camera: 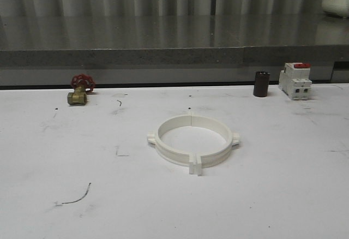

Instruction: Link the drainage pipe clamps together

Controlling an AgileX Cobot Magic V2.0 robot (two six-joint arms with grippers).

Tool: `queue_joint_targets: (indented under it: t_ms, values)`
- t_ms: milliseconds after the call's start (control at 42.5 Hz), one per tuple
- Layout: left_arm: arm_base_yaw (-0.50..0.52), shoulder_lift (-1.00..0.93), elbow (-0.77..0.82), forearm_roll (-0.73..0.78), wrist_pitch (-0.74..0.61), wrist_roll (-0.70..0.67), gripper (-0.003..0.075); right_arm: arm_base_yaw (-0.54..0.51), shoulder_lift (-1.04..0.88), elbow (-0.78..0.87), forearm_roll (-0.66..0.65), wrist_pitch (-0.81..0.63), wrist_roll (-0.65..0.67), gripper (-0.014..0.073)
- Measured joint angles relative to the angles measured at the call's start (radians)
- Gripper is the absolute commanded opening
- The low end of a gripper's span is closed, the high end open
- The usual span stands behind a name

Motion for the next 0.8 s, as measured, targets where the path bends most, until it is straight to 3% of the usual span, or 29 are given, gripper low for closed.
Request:
queue_joint_targets:
  t_ms: [541, 800]
  values:
    - [0.0, 0.0, 0.0, 0.0, 0.0, 0.0, -0.002, 0.0, -0.008, 0.011, -0.011, -0.015, 0.0, -0.0068]
    - [0.0, 0.0, 0.0, 0.0, 0.0, 0.0, -0.002, -0.22, -0.259, 0.242, -0.084, -0.42, 0.0, -0.0068]
